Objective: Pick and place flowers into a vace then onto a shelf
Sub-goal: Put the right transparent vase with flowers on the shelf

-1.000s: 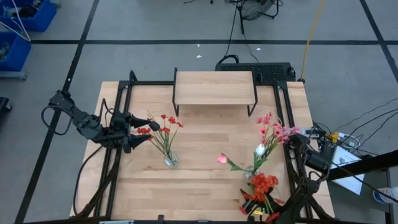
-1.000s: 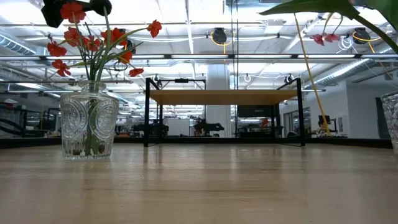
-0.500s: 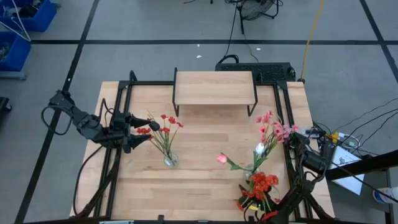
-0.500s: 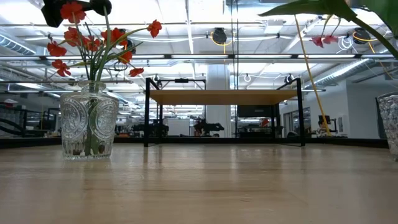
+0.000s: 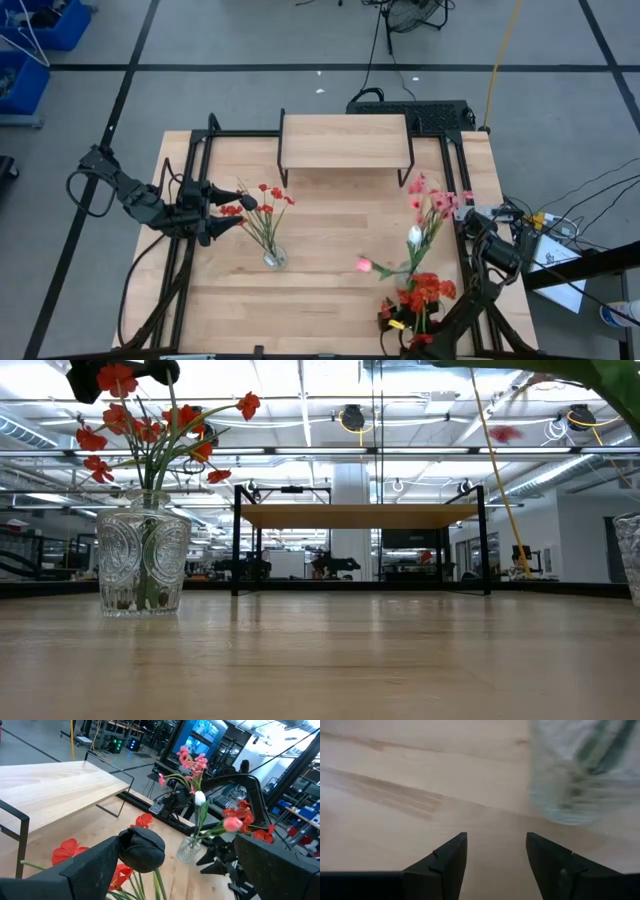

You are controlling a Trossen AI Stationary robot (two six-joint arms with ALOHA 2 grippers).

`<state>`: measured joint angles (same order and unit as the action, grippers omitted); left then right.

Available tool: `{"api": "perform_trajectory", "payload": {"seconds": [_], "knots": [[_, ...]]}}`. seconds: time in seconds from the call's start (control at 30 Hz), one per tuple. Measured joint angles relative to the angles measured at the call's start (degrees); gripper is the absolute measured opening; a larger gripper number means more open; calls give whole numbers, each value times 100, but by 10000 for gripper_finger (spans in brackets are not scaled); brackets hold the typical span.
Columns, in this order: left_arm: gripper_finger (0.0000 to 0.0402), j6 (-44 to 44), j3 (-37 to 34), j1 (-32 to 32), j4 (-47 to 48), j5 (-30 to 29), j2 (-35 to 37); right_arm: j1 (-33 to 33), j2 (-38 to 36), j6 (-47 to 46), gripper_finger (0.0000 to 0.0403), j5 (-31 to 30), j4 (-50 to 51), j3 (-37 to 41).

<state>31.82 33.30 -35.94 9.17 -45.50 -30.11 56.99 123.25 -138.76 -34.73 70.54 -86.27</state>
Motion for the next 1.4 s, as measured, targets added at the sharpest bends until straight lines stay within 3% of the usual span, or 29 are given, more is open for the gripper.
{"api": "perform_trajectory", "payload": {"seconds": [0.43, 0.63, 0.73, 0.87, 1.4], "knots": [[399, 0, 0, 2, 2, 0, 2, 203, -25, -852, 196, -260, 124, -558], [399, 0, 0, 0, 2, 0, 0, 183, -25, -955, 197, 714, 378, -512], [399, 0, 0, 0, 4, -1, 0, 160, 24, -993, 197, 813, 80, -435], [399, 3, 0, 0, 2, 0, 0, 146, 40, -1665, 197, 1533, 723, -359], [399, 9, 0, 2, 4, -1, 0, -131, 76, -1796, 209, 1156, 1506, -396]]}}
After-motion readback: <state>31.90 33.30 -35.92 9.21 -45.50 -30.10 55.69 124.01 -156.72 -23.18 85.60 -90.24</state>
